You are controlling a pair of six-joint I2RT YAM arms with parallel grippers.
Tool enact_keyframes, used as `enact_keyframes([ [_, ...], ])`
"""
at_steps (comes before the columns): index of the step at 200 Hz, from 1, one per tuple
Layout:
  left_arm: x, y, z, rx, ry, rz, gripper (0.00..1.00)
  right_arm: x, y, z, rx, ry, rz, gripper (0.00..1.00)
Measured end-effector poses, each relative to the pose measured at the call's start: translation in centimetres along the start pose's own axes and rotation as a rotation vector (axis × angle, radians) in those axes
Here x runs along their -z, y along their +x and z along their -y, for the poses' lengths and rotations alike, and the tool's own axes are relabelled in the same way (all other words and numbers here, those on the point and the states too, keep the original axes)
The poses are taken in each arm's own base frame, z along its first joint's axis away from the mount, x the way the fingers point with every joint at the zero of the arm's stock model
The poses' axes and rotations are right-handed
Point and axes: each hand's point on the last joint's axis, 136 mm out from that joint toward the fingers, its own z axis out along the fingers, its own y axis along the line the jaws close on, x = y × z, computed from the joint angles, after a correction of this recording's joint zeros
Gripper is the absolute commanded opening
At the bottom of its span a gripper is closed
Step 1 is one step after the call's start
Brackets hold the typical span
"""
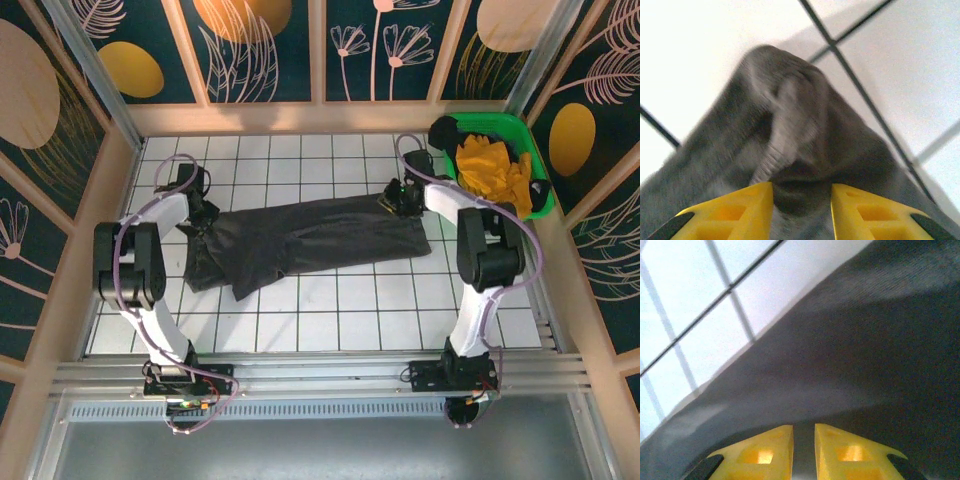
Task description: Fold and stack the t-shirts
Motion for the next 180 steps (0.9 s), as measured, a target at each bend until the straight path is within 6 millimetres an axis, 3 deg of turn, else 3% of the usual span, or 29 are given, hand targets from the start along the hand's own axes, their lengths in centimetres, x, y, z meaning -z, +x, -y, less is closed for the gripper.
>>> enact_keyframes([
  [21,-1.5,-0.9,-1.5,-0.002,-0.032,-0.011,0.33,-2.2,-0.2,2.1,-0.021,0.106,-0.035,0.18],
  [39,-1.7,-2.2,-1.8,-0.009,-0.016,0.000,0.30,-1.8,-1.5,2.2,-0.027,0.139,-0.011,0.18],
  [64,-2.3,-3.8,-1.4,-0.031,0.005,0.004,0.30,-1.7,-1.8,3.5,-0.047,0.174,-0.014,0.19],
  [87,-2.7,-4.8,0.1,-0.065,0.045,0.015,0.38,-1.5,-1.9,3.5,-0.018,0.175,-0.019,0.19],
  [109,-2.4,-5.2,0.8,-0.085,0.072,0.025,0.52,-1.4,-2.1,3.3,0.034,0.176,-0.029,0.21],
  [129,-0.5,-5.6,0.8,-0.089,0.102,0.059,0.53,-1.1,-2.5,2.9,0.092,0.174,-0.024,0.28],
  [148,3.3,-5.2,0.5,-0.086,0.168,0.107,0.52,-0.8,-2.7,2.1,0.136,0.156,-0.018,0.34],
  [164,6.4,-3.9,0.2,-0.089,0.237,0.132,0.51,-0.1,-2.1,0.7,0.167,0.119,-0.018,0.40],
  [180,7.6,-2.0,0.2,-0.104,0.297,0.118,0.47,1.3,-0.6,-1.3,0.201,0.042,-0.019,0.43],
])
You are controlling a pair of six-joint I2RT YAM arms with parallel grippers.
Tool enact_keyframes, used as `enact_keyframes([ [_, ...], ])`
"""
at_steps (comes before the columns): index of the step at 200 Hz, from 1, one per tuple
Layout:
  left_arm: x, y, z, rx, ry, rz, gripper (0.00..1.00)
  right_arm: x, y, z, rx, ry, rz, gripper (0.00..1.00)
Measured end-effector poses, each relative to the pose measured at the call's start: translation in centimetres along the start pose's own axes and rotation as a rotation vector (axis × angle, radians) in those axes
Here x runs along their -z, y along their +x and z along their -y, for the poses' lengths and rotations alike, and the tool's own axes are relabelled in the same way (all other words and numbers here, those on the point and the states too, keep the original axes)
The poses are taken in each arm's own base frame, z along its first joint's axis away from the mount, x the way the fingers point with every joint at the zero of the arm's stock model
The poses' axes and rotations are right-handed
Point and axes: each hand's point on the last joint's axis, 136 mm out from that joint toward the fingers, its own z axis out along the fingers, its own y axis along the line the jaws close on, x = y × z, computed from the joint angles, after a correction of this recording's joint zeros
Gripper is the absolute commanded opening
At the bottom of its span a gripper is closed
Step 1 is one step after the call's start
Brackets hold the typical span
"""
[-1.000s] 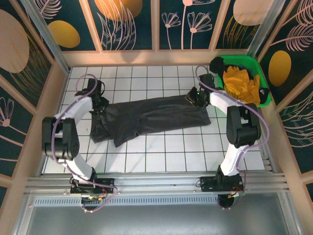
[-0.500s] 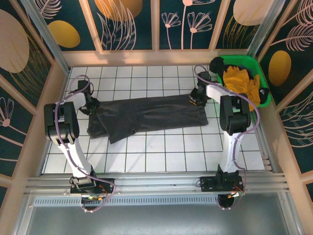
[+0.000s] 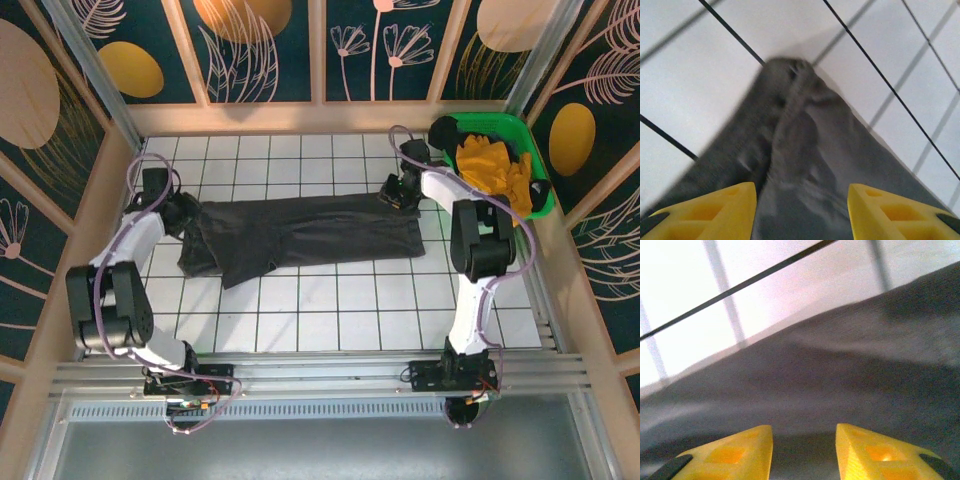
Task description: Fold and stack the t-shirts
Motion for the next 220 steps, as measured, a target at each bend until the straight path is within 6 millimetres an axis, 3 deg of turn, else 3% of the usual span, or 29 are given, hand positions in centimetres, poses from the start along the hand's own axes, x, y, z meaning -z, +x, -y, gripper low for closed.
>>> enact_keyframes([
  [32,-1.6,5.1,-1.9,0.007,0.007,-0.141,0.38,2.7,2.7,-5.1,0.063,-0.198,-0.015,0.43],
  [55,-2.8,6.2,-2.6,0.006,-0.012,-0.188,0.36,2.7,4.2,-7.0,0.090,-0.267,-0.046,0.43],
  [86,-3.8,6.8,-3.4,-0.013,-0.038,-0.211,0.36,2.2,5.6,-6.8,0.073,-0.280,-0.086,0.43],
  [122,-4.4,6.9,-3.6,-0.032,-0.043,-0.213,0.35,2.1,5.7,-6.8,0.067,-0.285,-0.088,0.43],
  [220,-4.3,6.9,-3.9,-0.040,-0.037,-0.191,0.17,1.8,6.1,-6.4,0.056,-0.280,-0.095,0.42],
])
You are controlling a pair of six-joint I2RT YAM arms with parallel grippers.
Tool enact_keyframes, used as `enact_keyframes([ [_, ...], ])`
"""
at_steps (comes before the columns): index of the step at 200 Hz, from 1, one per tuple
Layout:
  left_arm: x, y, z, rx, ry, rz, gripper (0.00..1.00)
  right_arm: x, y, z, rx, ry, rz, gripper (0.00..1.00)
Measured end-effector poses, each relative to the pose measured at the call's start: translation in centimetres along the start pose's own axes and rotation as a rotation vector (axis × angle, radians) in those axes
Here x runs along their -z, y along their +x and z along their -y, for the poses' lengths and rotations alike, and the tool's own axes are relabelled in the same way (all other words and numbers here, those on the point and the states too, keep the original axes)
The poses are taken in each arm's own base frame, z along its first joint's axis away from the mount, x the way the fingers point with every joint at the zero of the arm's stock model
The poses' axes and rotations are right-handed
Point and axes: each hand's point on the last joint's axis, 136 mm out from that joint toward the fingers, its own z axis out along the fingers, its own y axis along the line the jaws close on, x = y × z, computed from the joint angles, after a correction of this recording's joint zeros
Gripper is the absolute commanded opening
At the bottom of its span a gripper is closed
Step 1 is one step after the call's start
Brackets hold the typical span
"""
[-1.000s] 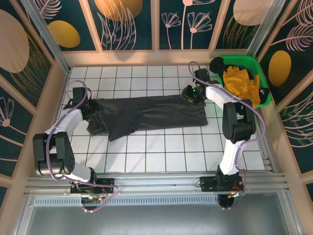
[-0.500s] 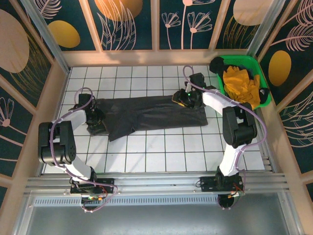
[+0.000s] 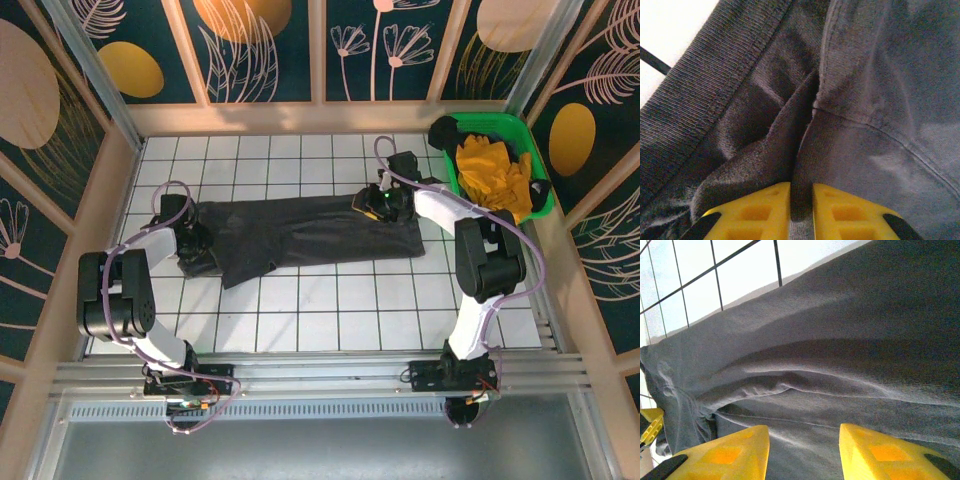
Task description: Fold and stack the t-shirts
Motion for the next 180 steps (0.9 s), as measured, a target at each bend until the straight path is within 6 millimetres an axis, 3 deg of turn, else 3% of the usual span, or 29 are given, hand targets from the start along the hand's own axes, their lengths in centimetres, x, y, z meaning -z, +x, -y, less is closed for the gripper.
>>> enact_keyframes([
  [52,0.1,0.0,0.1,0.000,0.004,-0.001,0.09,0.0,0.0,0.0,-0.008,0.001,0.000,0.42],
  [153,1.0,-0.1,1.0,-0.005,0.037,-0.004,0.08,-0.2,0.4,0.4,-0.021,0.007,-0.009,0.41],
  [180,1.2,-0.1,1.3,-0.009,0.037,-0.008,0.00,-0.2,0.4,0.4,-0.021,0.008,-0.009,0.41],
])
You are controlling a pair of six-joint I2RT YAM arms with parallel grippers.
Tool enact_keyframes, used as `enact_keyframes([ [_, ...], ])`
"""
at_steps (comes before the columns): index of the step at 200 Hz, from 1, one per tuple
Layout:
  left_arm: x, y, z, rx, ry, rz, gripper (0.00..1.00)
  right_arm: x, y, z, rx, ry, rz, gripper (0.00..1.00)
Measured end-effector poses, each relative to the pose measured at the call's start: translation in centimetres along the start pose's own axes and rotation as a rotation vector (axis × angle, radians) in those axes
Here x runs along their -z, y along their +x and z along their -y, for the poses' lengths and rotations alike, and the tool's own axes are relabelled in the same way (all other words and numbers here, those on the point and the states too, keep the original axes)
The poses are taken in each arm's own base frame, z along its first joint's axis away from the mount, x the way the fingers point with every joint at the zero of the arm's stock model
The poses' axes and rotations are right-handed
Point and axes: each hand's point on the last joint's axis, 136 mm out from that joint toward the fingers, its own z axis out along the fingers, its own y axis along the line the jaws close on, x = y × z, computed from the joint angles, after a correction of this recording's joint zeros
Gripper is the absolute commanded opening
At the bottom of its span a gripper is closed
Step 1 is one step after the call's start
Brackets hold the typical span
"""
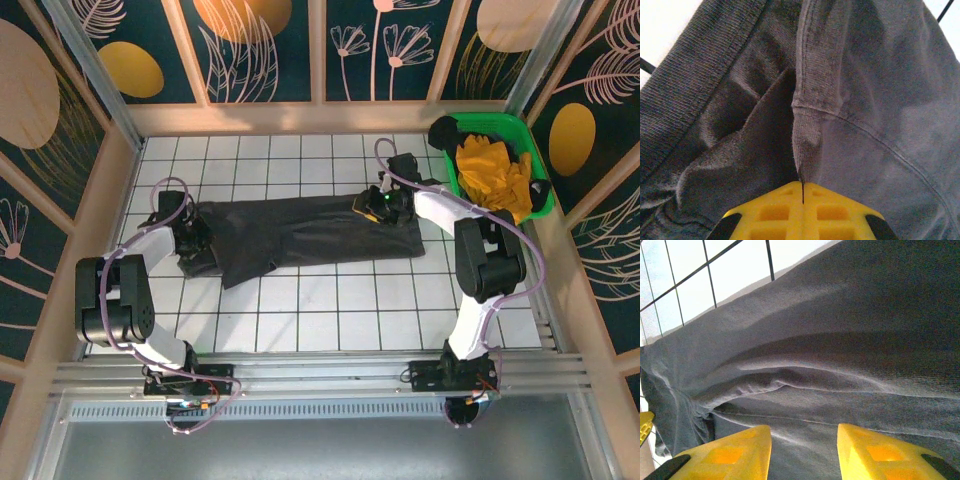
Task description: Fold and stack the t-shirts
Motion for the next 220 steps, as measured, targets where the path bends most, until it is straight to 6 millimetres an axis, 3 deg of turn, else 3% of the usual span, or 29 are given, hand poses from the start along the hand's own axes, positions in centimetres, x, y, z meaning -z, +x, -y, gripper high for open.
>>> enact_keyframes([
  [47,0.7,-0.9,0.3,0.001,-0.027,0.016,0.00,0.0,-0.1,0.1,0.000,0.008,0.007,0.40],
  [106,2.7,-5.0,2.8,-0.014,-0.045,0.101,0.00,0.5,-0.4,0.0,0.003,0.008,0.023,0.39],
  [220,-2.4,-8.6,1.9,-0.059,-0.217,0.100,0.00,2.4,-0.9,1.7,-0.025,0.055,0.082,0.33],
])
